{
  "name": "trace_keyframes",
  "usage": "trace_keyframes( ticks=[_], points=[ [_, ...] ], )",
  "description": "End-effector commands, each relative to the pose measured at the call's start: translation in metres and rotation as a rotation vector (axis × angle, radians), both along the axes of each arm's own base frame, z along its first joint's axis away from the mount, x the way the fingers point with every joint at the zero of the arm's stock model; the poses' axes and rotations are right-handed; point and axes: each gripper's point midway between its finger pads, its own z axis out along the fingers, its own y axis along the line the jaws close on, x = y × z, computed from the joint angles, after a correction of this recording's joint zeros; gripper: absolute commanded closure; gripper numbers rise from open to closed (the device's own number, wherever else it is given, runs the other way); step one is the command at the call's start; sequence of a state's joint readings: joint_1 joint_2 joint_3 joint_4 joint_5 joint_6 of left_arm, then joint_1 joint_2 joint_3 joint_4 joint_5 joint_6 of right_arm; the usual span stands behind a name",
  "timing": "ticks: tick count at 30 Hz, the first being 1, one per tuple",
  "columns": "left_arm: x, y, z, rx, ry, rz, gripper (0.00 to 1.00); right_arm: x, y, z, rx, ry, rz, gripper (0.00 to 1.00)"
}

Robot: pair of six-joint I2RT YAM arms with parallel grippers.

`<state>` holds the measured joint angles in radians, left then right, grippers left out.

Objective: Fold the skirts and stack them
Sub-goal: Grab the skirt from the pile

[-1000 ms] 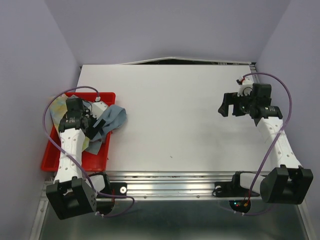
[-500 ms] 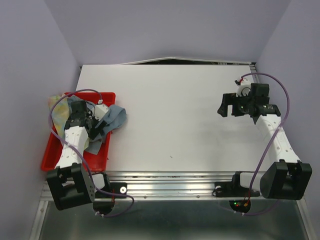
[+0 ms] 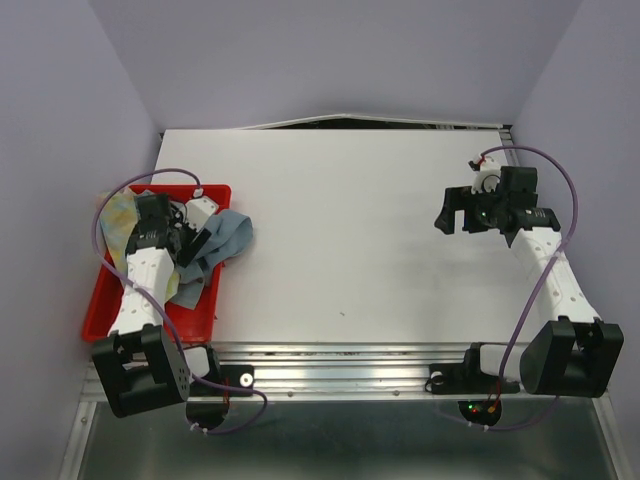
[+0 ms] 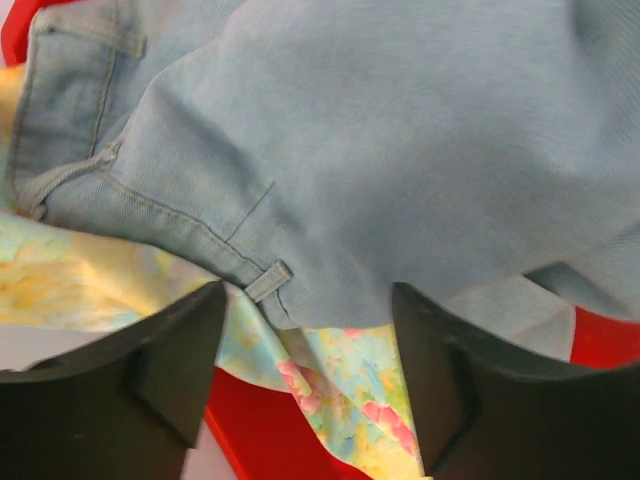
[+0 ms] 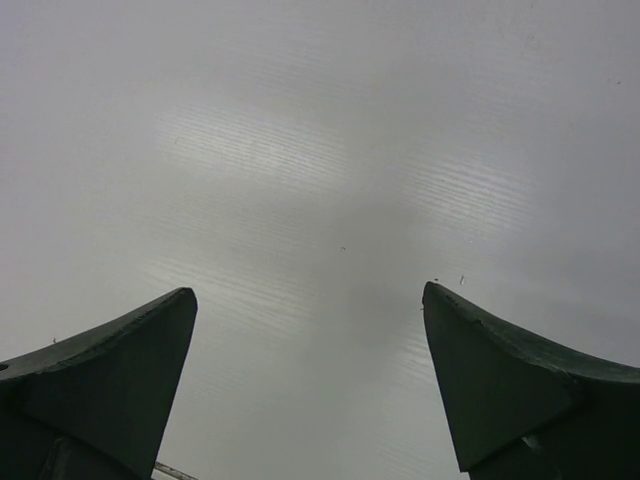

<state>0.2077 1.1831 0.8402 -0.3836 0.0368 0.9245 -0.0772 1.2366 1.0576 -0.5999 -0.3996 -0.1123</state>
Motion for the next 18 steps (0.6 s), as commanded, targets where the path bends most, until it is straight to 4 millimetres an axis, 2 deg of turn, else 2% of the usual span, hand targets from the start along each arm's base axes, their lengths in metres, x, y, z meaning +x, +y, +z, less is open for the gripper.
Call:
trace_keyframes(
  ticks=[1, 4, 7, 10, 13, 16, 18],
  points=[
    [-0.01, -0.023, 0.008, -0.067, 0.035, -0.134, 0.16, 0.009, -0.001, 0.024, -0.018, -0.07, 0.011, 0.0],
    [-0.022, -0.027, -0.004, -0.063, 0.109, -0.182, 0.12, 0.009, 0.0, 0.024, -0.01, -0.068, 0.018, 0.0],
    [-0.021, -0.026, -0.016, -0.068, 0.162, -0.196, 0.12, 0.009, 0.001, 0.023, -0.008, -0.063, 0.026, 0.0],
    [-0.013, -0.022, -0.021, -0.068, 0.184, -0.187, 0.12, 0.01, 0.001, 0.022, -0.011, -0.058, 0.024, 0.0],
    [0.012, -0.01, -0.014, -0.026, 0.1, -0.134, 0.13, 0.01, 0.0, 0.021, -0.012, -0.056, 0.021, 0.0],
    [0.025, -0.003, -0.01, -0.016, 0.055, -0.091, 0.25, 0.01, 0.0, 0.02, -0.015, -0.054, 0.018, 0.0],
    [0.038, 0.001, 0.0, -0.027, -0.001, -0.051, 0.35, 0.009, -0.001, 0.02, -0.018, -0.055, 0.019, 0.0]
  ],
)
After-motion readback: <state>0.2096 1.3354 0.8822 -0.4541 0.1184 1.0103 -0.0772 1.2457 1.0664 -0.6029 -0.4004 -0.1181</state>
